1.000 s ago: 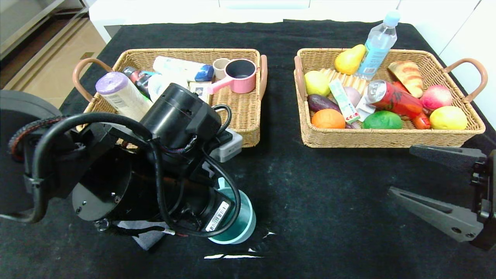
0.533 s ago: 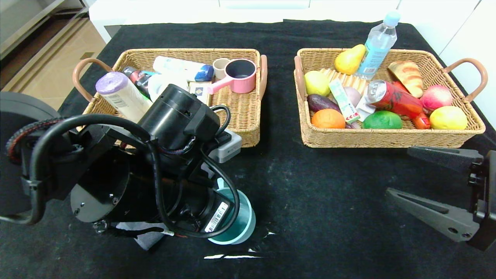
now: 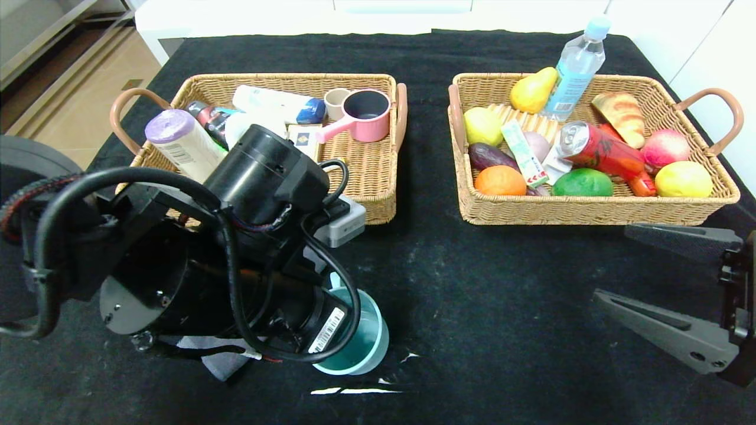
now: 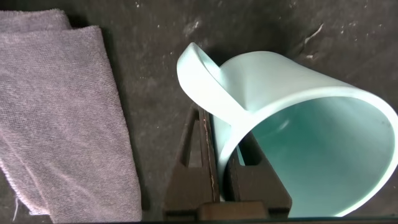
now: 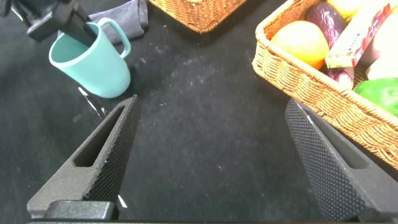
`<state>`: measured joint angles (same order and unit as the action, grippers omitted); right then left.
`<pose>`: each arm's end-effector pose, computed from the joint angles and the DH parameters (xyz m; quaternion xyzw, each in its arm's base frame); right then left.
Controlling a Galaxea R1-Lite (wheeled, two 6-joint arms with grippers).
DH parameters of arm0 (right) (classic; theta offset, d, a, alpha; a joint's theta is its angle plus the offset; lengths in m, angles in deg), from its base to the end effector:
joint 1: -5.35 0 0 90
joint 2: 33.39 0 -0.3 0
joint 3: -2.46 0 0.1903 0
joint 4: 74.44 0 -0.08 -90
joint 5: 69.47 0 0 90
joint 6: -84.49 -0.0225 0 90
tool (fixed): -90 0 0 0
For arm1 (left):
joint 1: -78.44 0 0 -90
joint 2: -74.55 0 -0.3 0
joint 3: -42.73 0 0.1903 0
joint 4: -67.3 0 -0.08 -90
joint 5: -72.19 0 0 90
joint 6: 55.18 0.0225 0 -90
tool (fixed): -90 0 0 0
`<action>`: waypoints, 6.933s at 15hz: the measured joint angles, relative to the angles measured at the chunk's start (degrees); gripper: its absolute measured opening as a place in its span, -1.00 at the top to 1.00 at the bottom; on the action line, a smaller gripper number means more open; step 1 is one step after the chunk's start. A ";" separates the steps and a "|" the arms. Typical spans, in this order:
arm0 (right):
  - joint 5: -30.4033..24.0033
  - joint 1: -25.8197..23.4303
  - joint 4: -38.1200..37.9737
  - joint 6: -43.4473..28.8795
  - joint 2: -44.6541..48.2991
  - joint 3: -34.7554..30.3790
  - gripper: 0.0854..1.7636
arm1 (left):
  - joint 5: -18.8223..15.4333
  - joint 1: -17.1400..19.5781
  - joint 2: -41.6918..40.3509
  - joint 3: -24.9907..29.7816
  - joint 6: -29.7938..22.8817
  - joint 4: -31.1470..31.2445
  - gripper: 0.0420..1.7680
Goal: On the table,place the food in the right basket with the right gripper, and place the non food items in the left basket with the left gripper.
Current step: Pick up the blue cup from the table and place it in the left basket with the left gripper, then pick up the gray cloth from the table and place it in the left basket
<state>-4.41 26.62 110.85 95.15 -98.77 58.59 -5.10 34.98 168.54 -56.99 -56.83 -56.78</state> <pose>0.1485 0.0680 0.2352 -0.0843 -0.0020 0.3937 0.9154 0.2034 -0.1859 0.2400 0.1871 0.3776 -0.2347 0.8760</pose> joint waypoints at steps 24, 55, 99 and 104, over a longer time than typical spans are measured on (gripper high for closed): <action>-0.05 0.06 -0.05 -0.02 -0.59 -0.27 -0.93 | -2.23 21.31 -3.28 -5.62 -5.79 -28.26 0.84; -0.02 -0.28 -0.02 0.06 -1.44 -0.16 -0.94 | 1.54 25.33 -1.60 -1.10 -5.07 -32.45 -0.80; 0.22 -0.46 0.05 2.99 -2.93 -1.05 -0.94 | -1.22 19.13 -9.07 27.65 -0.55 -30.32 -0.69; 0.24 -0.85 0.05 3.04 -2.86 -0.83 -0.94 | -1.16 19.08 -8.72 27.65 -0.80 -30.38 0.06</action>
<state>-4.17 25.77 110.90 98.18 -101.64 57.76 -6.26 54.06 159.82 -29.34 -57.63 -87.16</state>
